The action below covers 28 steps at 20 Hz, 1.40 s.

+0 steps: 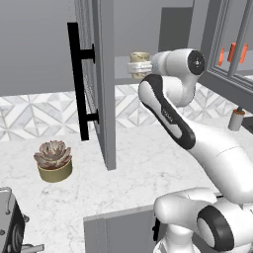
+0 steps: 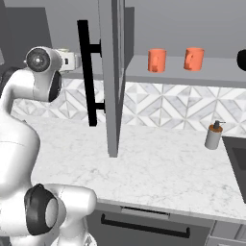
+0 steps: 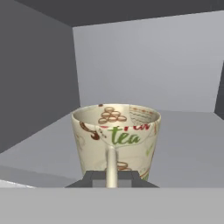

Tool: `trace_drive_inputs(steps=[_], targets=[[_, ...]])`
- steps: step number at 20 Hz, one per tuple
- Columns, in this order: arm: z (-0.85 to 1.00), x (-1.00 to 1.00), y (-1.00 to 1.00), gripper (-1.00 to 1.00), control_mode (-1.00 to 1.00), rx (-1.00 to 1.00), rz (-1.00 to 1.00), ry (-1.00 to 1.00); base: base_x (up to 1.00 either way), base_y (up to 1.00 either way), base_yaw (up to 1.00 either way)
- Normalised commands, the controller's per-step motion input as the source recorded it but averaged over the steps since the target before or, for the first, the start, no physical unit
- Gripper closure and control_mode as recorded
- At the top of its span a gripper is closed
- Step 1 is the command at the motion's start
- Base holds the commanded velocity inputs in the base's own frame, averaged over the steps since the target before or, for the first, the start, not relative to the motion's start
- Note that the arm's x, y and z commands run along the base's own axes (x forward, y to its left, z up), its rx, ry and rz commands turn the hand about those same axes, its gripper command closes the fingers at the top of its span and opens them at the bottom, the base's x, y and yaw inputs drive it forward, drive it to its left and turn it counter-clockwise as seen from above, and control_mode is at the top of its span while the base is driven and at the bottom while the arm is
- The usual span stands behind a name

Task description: Gather all objects into one cabinet and sort the glasses and bowls to opposite sides.

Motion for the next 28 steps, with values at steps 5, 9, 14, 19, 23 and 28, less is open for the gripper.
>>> trace_drive_inputs(steps=[5, 9, 14, 19, 23, 28], targets=[[0.12, -0.8, -0.27, 1.0, -1.0, 0.0, -0.03, 0.0, 0.0, 0.0, 0.0], [0.05, -0.71, -0.3, 1.0, -1.0, 0.0, -0.02, 0.0, 0.0, 0.0, 0.0], [0.01, -0.72, -0.2, 1.0, -1.0, 0.0, -0.03, 0.0, 0.0, 0.0, 0.0], [0.0, -0.8, -0.07, 1.0, -1.0, 0.0, -0.05, 0.03, 0.0, 0.0, 0.0], [0.07, -0.45, 0.0, 1.0, -1.0, 0.0, -0.08, 0.06, 0.0, 0.0, 0.0], [0.03, -0.49, -0.1, 1.0, -1.0, 0.0, -0.06, 0.07, 0.0, 0.0, 0.0]])
